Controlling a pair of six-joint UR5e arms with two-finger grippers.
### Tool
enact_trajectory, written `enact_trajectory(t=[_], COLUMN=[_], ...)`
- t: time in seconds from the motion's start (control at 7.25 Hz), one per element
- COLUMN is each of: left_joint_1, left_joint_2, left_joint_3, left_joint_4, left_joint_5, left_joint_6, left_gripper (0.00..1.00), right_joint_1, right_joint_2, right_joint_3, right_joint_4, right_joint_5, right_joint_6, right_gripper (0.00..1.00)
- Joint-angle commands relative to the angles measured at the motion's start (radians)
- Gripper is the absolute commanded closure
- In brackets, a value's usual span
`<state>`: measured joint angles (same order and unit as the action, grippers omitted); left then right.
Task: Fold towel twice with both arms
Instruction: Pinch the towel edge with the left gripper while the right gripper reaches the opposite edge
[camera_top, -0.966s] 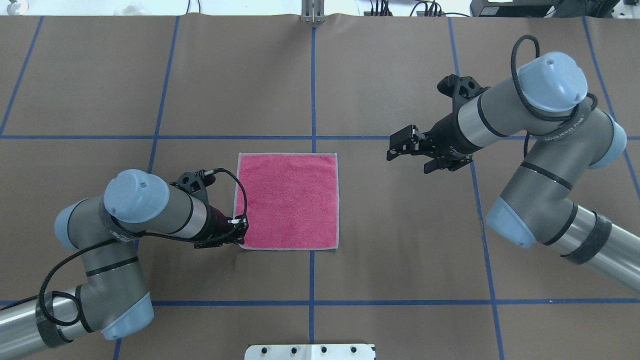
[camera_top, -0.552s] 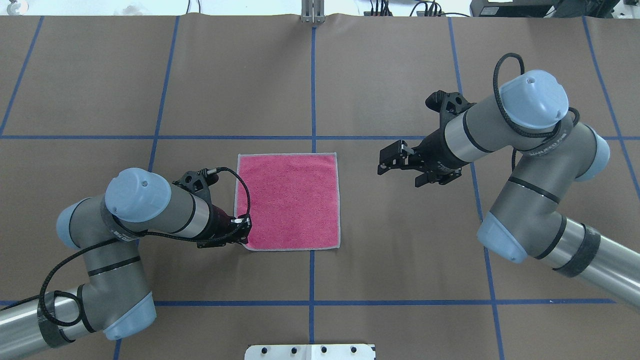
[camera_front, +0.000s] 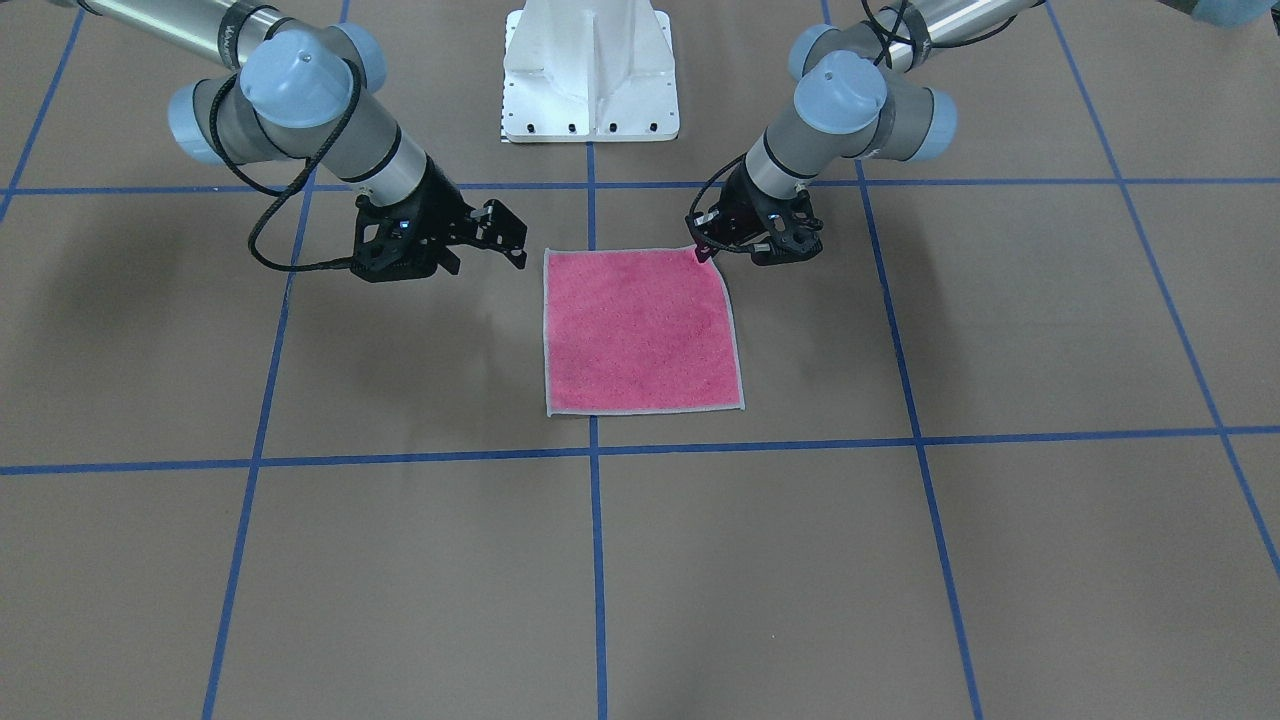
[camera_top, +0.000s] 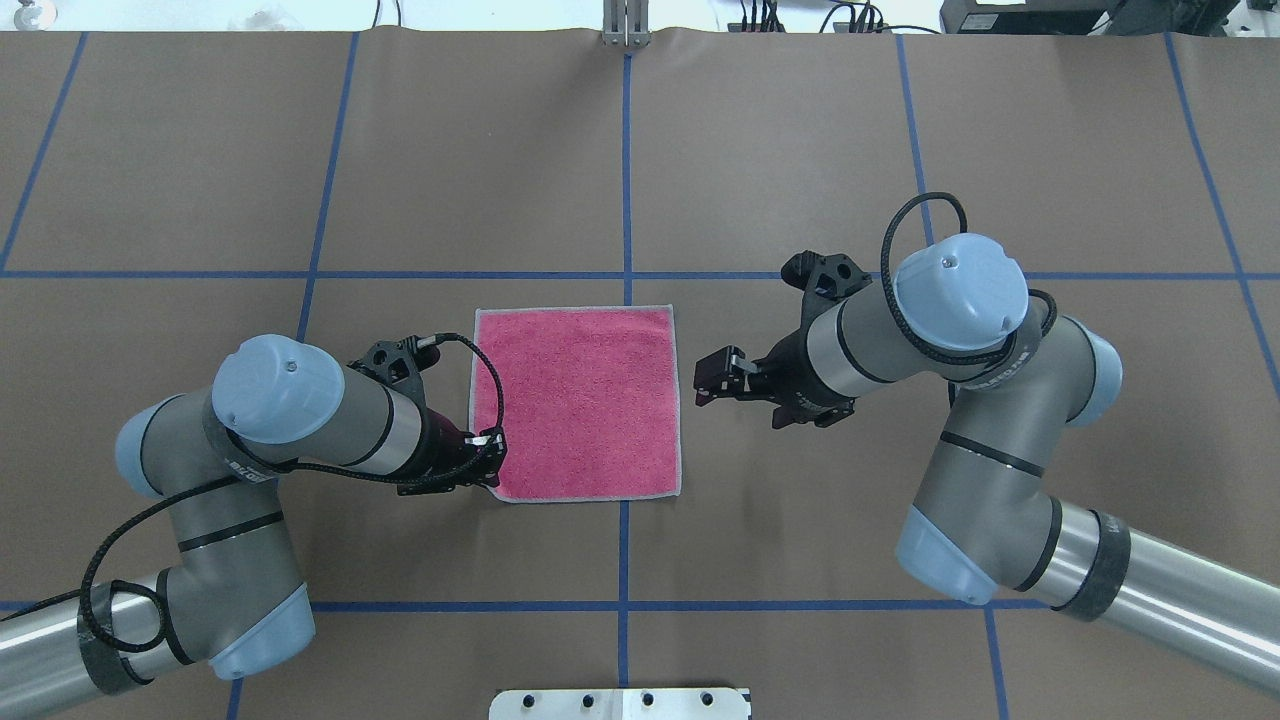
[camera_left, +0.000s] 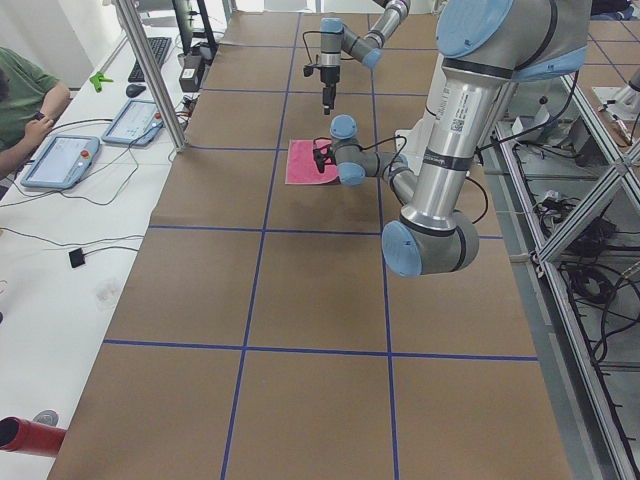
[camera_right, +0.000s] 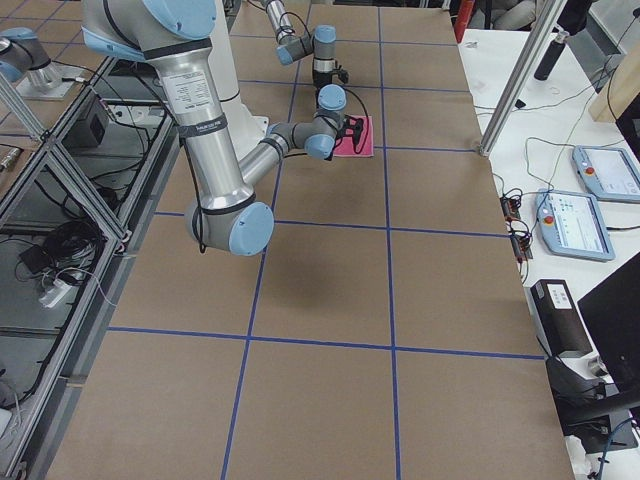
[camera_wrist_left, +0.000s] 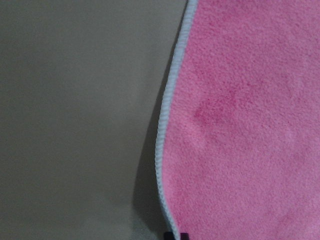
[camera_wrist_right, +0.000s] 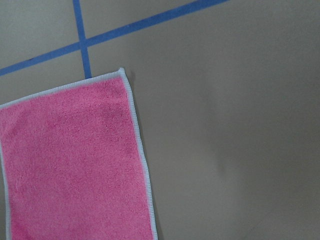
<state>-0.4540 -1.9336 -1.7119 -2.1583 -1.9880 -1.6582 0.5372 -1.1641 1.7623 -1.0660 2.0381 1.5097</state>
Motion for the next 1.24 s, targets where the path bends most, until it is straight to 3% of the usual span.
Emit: enact_trajectory(t=[0.0, 0.55, 0.97, 1.1], left_joint_1=[0.000, -0.002, -0.003, -0.003], left_joint_2=[-0.005, -0.012, -0.010, -0.008], left_joint_3=[0.000, -0.005, -0.011, -0.011], left_joint_4=[-0.003, -0.003, -0.003, -0.003], left_joint_5=[0.000, 0.000, 0.000, 0.000], left_joint_6=[0.000, 0.000, 0.000, 0.000], left_gripper=[1.00, 1.00, 1.00, 1.00], right_joint_1=[-0.080, -0.132, -0.144, -0.146], right_joint_2=[0.030, 0.072, 0.078, 0.080], right_joint_3=[-0.015, -0.098, -0.109, -0.109], right_joint_4=[-0.002, -0.002, -0.002, -0.002], right_joint_5=[-0.074, -0.122, -0.134, -0.134], right_joint_6=[0.035, 0.040, 0.043, 0.043], right_gripper=[0.03, 0.08, 0.15, 0.21])
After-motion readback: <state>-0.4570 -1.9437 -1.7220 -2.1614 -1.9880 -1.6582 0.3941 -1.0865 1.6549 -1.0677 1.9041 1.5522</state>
